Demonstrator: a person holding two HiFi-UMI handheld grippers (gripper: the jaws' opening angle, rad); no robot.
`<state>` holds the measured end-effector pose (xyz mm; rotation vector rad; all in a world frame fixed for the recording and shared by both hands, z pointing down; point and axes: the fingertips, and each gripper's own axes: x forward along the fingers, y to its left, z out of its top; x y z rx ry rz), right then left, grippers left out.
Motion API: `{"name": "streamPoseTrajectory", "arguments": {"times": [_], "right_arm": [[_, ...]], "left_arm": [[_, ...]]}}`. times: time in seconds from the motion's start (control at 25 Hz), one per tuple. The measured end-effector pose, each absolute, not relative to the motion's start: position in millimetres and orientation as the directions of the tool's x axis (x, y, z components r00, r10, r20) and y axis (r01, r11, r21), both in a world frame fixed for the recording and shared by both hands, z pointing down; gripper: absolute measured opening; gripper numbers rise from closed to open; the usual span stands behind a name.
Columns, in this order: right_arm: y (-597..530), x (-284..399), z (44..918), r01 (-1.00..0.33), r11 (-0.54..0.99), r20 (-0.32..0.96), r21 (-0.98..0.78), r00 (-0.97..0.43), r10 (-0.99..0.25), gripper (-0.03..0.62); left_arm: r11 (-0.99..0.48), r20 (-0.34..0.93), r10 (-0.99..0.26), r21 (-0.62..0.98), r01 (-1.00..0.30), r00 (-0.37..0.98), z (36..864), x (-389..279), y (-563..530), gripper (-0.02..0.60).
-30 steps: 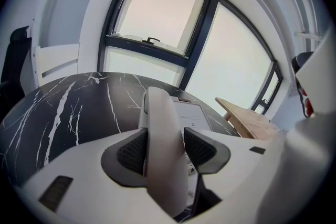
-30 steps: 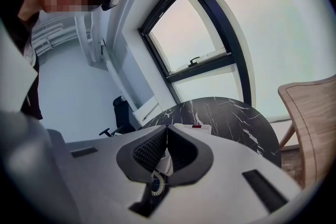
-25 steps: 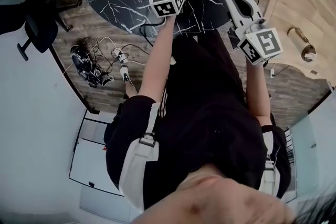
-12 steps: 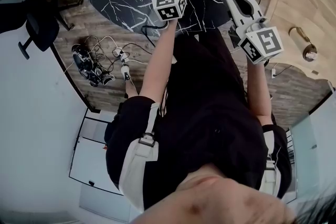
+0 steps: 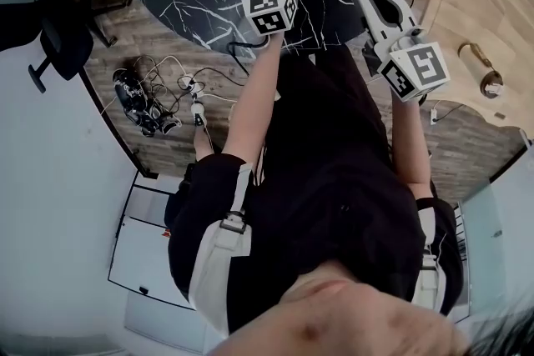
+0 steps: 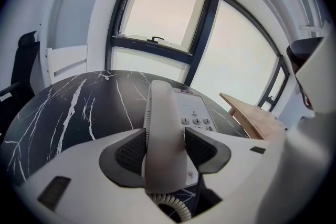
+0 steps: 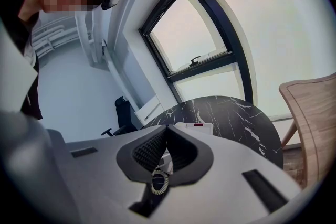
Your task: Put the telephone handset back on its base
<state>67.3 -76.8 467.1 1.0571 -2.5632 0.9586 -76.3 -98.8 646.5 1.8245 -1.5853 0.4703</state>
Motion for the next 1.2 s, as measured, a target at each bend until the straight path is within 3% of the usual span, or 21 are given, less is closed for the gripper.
{"name": "streamPoseTrajectory", "arguments": {"times": [0.4, 0.56, 1.2], "right_arm": [[-78.0, 69.2, 465.1, -0.684, 0.537, 0.403, -0.494, -0.727, -0.556, 0.030], [-77.3, 69.9, 463.5, -0.678, 0.541, 0.397, -0.498, -0.733, -0.553, 0.031], [-72.0, 77.7, 445.2, -0.633, 0.590, 0.340, -0.501, -0.771, -0.539, 0.030]], "left_arm": [[-0.101, 0.650, -0.715, 0.268, -0.958, 0.257, 647.8, -73.9, -100.8, 0.242], [-0.121, 0.650, -0.707, 0.276, -0.953, 0.278, 645.5, -70.6, -99.1, 0.296], [-0.134, 0.649, -0.722, 0.213, -0.968, 0.242, 611.9, -56.4, -67.9, 0.301]]}}
